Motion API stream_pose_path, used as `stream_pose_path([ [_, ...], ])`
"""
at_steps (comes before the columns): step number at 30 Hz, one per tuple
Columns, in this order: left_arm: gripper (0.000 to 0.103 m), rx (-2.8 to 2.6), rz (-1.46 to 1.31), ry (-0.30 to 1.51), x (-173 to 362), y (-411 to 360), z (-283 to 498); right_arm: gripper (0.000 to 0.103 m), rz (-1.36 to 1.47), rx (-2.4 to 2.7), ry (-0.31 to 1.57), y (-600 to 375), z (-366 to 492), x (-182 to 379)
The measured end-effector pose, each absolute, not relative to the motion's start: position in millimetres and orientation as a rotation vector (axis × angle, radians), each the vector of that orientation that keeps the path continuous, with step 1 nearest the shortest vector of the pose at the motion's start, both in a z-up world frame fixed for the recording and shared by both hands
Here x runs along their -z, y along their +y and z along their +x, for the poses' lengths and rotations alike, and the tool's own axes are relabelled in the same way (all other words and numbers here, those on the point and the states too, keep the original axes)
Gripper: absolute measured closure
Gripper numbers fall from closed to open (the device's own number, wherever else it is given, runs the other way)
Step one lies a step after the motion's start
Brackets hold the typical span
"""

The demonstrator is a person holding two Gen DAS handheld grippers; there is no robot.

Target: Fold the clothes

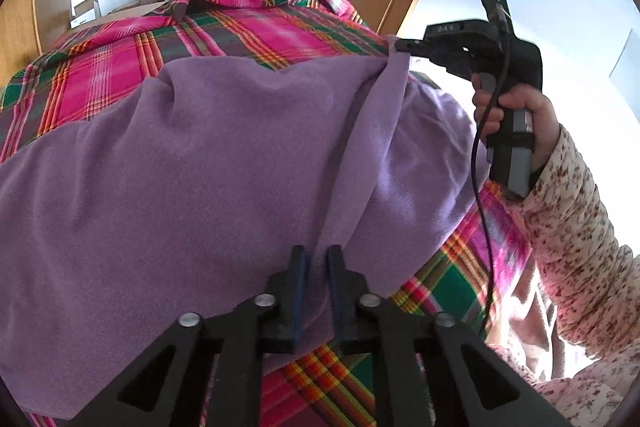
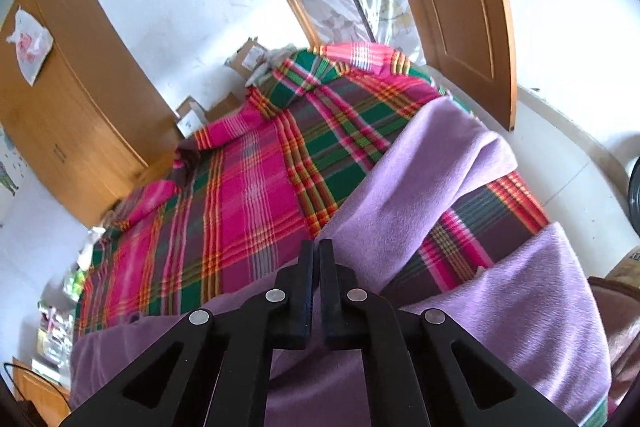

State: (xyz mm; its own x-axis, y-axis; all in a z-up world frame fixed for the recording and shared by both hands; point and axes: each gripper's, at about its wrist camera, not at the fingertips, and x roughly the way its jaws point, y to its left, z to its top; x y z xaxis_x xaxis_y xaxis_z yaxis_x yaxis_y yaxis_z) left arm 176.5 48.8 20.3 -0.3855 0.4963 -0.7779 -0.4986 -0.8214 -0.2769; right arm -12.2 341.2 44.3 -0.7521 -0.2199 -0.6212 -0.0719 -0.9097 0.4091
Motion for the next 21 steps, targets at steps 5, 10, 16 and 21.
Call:
stream_pose_path([
  [5,0.098,-2.217,-1.200,-0.040,-27,45,180,0.100,0.974,2.843,-0.643,350,10,-59],
  [10,0.099,-2.233,-1.120,-0.093,-43,39,182,0.100,0.862,2.908,-0.617,358,33,-76],
  [16,0.099,-2.248,-1.041,-0.119,-58,35,188,0.100,0.748,2.969,-0.597,364,58,-94],
  [21,0.099,-2.262,-0.993,-0.131,-68,34,193,0.100,0.677,3.020,-0.556,366,78,-106],
])
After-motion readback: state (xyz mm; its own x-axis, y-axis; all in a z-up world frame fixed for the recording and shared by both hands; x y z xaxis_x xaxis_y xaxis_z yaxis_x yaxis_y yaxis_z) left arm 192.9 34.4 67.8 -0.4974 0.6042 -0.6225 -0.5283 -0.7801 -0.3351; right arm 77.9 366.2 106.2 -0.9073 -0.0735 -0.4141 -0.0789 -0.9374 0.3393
